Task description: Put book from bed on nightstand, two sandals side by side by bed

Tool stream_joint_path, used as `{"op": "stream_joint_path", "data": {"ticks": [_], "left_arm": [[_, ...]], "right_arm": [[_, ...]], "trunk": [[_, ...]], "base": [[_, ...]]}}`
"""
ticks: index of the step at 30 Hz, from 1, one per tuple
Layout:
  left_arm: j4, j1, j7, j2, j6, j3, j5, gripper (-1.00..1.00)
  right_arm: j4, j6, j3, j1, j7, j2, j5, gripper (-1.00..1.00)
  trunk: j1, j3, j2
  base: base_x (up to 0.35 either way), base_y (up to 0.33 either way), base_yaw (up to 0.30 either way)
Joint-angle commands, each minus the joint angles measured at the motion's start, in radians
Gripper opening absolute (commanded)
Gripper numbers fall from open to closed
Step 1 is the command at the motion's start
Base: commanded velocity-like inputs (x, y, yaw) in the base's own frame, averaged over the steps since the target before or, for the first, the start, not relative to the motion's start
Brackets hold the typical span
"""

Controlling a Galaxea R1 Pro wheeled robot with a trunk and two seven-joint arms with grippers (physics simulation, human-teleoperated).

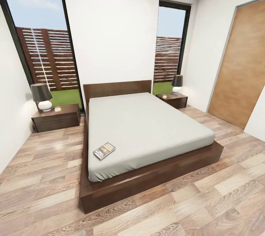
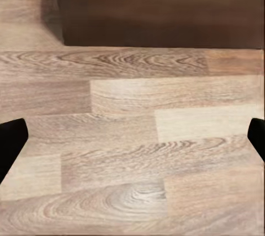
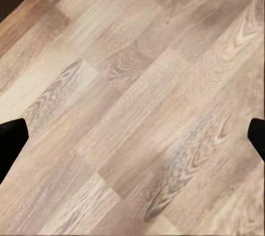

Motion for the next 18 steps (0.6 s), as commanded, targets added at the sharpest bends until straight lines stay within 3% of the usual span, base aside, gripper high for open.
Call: {"op": "stream_joint_path", "data": {"ticks": [1,18], "left_arm": [[0.005,0.005,-0.01,0.0,-0.001,0.002,0.01,1.0],[0.007,0.005,-0.011,-0.003,-0.003,0.0,0.01,1.0]], "right_arm": [[-0.003,-0.001,-0.001,0.004,0.006,0.063,-0.005,1.0],[-0.003,-0.002,0.0,0.004,0.004,0.07,-0.001,1.0]], "trunk": [[0.0,-0.001,0.0],[0.0,-0.001,0.0]], "base": [[0.0,0.0,0.0],[0.0,0.0,0.007]]}}
